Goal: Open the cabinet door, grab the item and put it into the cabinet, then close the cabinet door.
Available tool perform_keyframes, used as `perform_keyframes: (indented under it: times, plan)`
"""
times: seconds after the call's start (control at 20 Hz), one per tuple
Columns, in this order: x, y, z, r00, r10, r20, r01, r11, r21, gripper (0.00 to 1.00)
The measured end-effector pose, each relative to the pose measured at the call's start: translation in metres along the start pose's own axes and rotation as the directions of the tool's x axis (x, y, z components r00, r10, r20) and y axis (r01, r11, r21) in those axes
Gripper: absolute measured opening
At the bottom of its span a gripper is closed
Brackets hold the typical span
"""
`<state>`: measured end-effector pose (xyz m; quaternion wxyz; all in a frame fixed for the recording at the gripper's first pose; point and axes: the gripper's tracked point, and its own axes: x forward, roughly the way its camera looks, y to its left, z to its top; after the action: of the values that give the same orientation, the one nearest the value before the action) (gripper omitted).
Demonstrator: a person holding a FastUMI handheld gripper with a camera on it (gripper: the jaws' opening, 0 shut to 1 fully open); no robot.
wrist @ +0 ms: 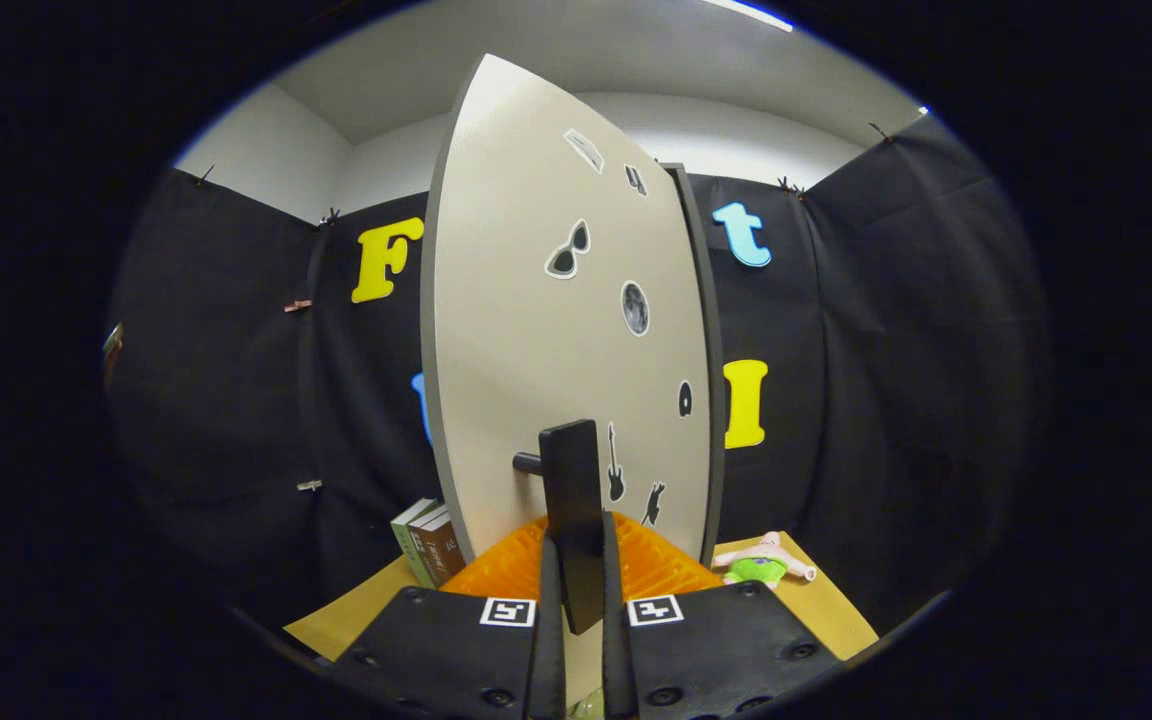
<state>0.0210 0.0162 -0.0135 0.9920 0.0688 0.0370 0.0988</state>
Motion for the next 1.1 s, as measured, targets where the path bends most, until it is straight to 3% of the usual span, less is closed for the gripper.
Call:
perform_keyframes:
  times: [0.6,0.75,0.9,1.1]
  plan:
    - [-0.011,-0.053,0.009,0.979,-0.199,0.033,0.2,0.98,-0.016,0.18]
    - [-0.018,-0.076,0.013,0.962,-0.268,0.047,0.27,0.961,-0.049,0.11]
    - [-0.02,-0.089,0.015,0.943,-0.326,0.064,0.329,0.944,-0.038,0.11]
    - [-0.023,-0.09,0.017,0.944,-0.322,0.075,0.327,0.944,-0.055,0.12]
